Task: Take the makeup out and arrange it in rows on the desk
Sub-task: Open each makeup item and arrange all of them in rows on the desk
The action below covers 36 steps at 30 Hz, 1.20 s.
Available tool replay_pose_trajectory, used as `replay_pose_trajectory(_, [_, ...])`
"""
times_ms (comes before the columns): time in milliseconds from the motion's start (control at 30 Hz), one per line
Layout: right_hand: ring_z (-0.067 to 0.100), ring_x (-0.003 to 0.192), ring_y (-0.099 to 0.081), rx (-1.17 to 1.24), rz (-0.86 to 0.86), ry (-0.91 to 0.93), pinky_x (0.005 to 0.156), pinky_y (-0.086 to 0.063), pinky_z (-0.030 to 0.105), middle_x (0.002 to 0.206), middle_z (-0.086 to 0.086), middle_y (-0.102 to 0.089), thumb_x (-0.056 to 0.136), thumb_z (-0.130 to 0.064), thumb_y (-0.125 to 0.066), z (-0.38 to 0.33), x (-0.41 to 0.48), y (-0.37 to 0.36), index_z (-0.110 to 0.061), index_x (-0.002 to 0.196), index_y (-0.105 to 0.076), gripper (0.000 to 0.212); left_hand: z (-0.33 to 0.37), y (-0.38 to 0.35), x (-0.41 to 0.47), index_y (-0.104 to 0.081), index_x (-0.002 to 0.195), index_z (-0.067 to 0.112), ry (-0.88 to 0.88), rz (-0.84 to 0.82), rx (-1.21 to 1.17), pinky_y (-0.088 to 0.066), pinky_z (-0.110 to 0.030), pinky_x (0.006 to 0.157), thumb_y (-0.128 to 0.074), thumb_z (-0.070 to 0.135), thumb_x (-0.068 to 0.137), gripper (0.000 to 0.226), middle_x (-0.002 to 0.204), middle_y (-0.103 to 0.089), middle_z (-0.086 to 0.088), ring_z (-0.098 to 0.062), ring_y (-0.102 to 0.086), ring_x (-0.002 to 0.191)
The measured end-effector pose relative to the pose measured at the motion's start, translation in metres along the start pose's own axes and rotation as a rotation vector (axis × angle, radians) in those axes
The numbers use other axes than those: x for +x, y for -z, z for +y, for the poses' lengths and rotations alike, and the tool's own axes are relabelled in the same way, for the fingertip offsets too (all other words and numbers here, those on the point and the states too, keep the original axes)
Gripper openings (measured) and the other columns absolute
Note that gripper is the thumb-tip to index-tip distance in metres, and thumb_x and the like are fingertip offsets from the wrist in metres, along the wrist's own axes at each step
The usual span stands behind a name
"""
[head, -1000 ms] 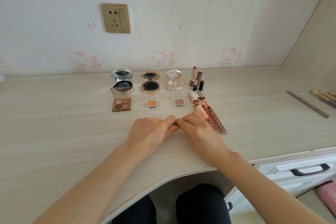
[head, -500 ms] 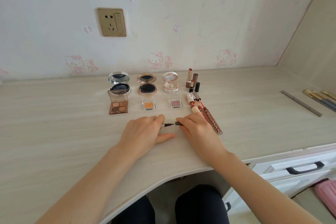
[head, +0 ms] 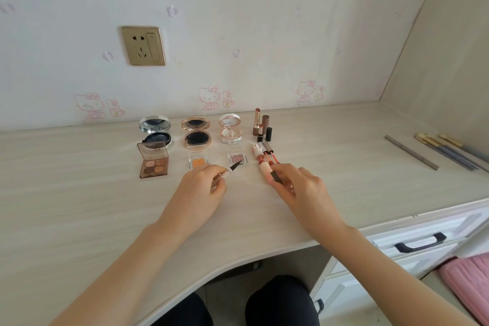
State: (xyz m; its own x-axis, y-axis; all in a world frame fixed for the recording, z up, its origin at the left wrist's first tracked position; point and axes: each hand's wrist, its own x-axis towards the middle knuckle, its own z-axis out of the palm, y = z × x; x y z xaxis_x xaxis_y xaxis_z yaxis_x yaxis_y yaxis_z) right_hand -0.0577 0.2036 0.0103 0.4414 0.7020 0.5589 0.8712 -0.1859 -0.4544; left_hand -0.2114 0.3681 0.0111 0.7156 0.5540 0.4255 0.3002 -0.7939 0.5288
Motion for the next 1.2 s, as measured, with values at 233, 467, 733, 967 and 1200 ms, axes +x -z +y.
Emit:
replay_pose_trajectory(233, [-0.004, 0.073, -0.059, 0.143, 0.003, -0.186, 0.063, -0.040, 0.003, 0.076, -0.008, -0.067, 0.084, -0.024, -0.071, 0.025, 0.005, 0.013, -0.023, 0.105, -0.067, 0.022, 0.024, -0.019, 0.007, -0.058, 0.104, 0.036, 0.049, 0.015, -0.224, -0.041, -0.009, 0.060, -0.064, 0.020, 0.087, 0.025, 0.071, -0.062, 0.011, -0.001, -0.058, 0.066])
replay_pose_trajectory(467, [0.004, 0.074, -0.063, 0.181, 0.027, -0.300, 0.068, -0.049, 0.016, 0.073, -0.008, -0.069, 0.089, -0.027, -0.062, 0.049, 0.016, 0.025, -0.026, 0.101, -0.068, 0.014, 0.054, -0.045, 0.025, -0.055, 0.095, 0.037, -0.012, -0.064, -0.221, -0.046, -0.031, 0.059, -0.055, 0.027, 0.090, 0.011, 0.064, -0.057, 0.011, -0.007, -0.053, 0.056])
replay_pose_trajectory(733, [0.004, 0.067, -0.058, 0.052, -0.021, -0.339, 0.058, -0.041, 0.008, 0.068, -0.006, -0.065, 0.090, -0.024, -0.058, 0.085, 0.036, 0.031, -0.020, 0.102, -0.067, 0.015, 0.090, -0.081, 0.064, -0.059, 0.098, 0.031, -0.016, -0.157, -0.124, -0.051, -0.035, 0.063, -0.050, 0.029, 0.090, 0.012, 0.062, -0.059, 0.007, -0.011, -0.059, 0.067])
replay_pose_trajectory(967, [0.020, 0.092, -0.059, -0.283, -0.107, -0.188, 0.067, -0.047, 0.031, 0.096, 0.002, -0.066, 0.094, -0.028, -0.053, 0.106, 0.045, 0.030, -0.016, 0.119, -0.058, 0.028, 0.105, -0.113, 0.091, -0.059, 0.108, 0.019, -0.107, -0.156, 0.194, -0.043, -0.035, 0.066, -0.049, 0.031, 0.091, 0.023, 0.081, -0.065, -0.001, -0.022, -0.051, 0.099])
replay_pose_trajectory(1200, [0.021, 0.099, -0.056, -0.469, -0.139, -0.091, 0.069, -0.043, 0.029, 0.100, 0.000, -0.066, 0.095, -0.030, -0.052, 0.118, 0.043, 0.023, -0.015, 0.111, -0.060, 0.023, 0.100, -0.124, 0.099, -0.061, 0.099, 0.014, -0.185, -0.195, 0.413, -0.031, -0.035, 0.069, -0.049, 0.035, 0.091, 0.025, 0.088, -0.065, -0.003, -0.026, -0.048, 0.099])
